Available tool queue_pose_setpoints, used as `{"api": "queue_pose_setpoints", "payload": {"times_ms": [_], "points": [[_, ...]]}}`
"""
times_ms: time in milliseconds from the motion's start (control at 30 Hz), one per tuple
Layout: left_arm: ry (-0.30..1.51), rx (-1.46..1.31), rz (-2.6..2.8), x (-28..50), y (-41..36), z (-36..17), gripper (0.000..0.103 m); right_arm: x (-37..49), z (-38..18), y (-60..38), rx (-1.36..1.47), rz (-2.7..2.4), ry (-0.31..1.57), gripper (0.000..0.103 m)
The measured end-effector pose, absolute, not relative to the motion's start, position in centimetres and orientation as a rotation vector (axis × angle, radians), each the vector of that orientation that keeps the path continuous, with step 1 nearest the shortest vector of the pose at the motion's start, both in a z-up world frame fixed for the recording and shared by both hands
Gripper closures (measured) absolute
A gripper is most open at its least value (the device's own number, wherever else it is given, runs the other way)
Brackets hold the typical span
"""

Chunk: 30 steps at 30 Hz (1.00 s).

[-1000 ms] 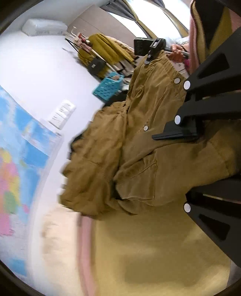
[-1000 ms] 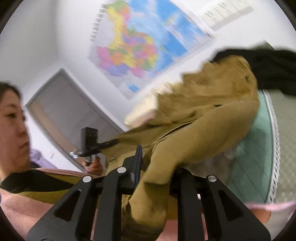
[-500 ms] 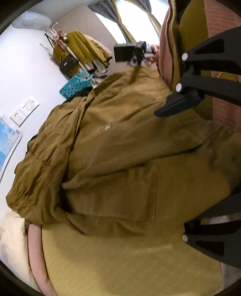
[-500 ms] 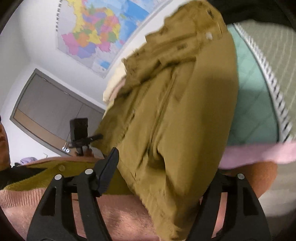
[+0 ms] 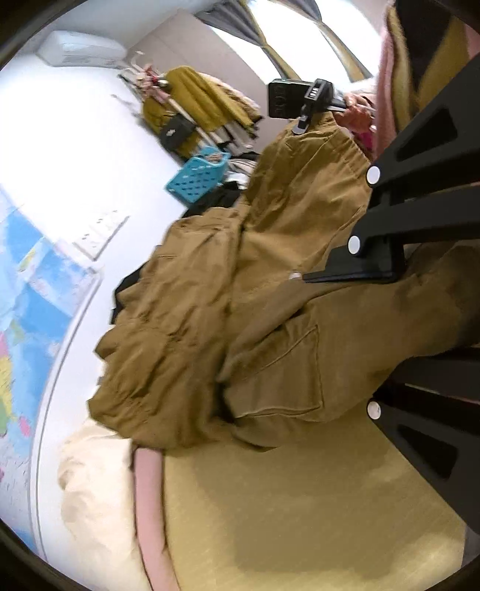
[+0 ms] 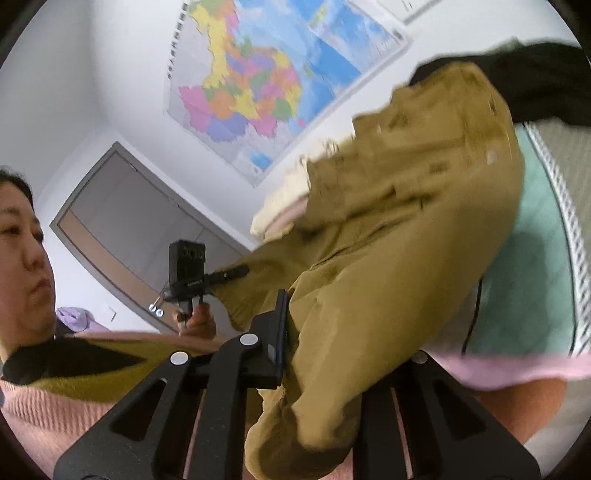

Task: Fold large clothes

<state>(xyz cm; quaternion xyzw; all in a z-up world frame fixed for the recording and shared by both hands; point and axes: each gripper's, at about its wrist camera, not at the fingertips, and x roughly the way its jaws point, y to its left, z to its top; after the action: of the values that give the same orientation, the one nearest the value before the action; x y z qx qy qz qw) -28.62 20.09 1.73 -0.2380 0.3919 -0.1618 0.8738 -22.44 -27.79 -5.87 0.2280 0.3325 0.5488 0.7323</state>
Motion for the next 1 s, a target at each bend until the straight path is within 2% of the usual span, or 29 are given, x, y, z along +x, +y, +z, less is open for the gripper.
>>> {"api": "queue_pose_setpoints", "payload": {"times_ms": [433, 1000], "points": [[0.788, -0.551, -0.312, -23.4, 23.5, 6.5, 0.093, -16.4, 0.7, -28.9, 0.569, 1.160, 0.580, 0.095], [0.873, -0.454, -0.267, -11.8, 25.6, 10.1, 0.090, -4.9, 3.7, -26.4, 0.641, 1.056, 0.622, 0.094]]}}
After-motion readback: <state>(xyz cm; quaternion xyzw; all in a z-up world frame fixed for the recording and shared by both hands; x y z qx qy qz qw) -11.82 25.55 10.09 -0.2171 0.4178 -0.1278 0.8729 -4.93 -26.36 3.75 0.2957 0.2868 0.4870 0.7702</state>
